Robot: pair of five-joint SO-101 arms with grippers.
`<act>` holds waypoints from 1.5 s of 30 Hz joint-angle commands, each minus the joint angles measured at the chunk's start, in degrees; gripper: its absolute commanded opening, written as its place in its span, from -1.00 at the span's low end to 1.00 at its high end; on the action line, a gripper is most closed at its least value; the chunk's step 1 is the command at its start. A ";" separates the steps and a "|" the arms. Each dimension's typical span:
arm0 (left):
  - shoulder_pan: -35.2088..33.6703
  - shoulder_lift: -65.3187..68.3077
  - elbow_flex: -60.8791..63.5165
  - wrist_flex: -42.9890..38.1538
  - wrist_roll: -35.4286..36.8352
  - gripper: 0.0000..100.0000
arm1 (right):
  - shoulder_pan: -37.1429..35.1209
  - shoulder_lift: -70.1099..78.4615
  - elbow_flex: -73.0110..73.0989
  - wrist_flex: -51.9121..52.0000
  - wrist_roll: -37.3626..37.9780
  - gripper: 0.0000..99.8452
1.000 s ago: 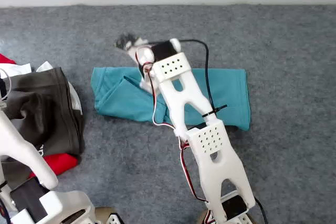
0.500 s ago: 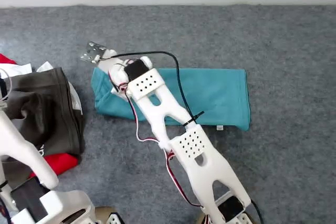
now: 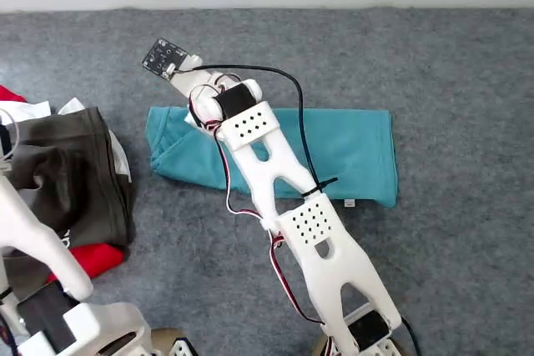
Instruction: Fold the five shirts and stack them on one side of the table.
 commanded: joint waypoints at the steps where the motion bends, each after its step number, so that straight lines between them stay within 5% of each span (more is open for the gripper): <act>1: 0.18 -2.55 -0.31 0.18 0.44 -0.97 | 0.75 -0.92 -0.35 -4.53 -0.35 -0.96; 11: 0.18 -2.55 -0.31 0.35 0.44 -0.97 | 6.11 4.53 0.79 -10.86 2.73 -0.96; 25: -0.18 -2.55 -0.31 0.44 0.44 -0.97 | 7.60 -4.35 -9.41 23.69 -2.11 -0.96; 37: -0.26 -2.55 -0.48 1.58 0.09 -0.97 | 12.97 -7.16 -8.53 27.03 -7.38 -0.95; 45: -0.26 -2.55 -0.48 2.46 0.00 -0.96 | 21.32 -26.95 23.03 26.86 -11.69 -0.75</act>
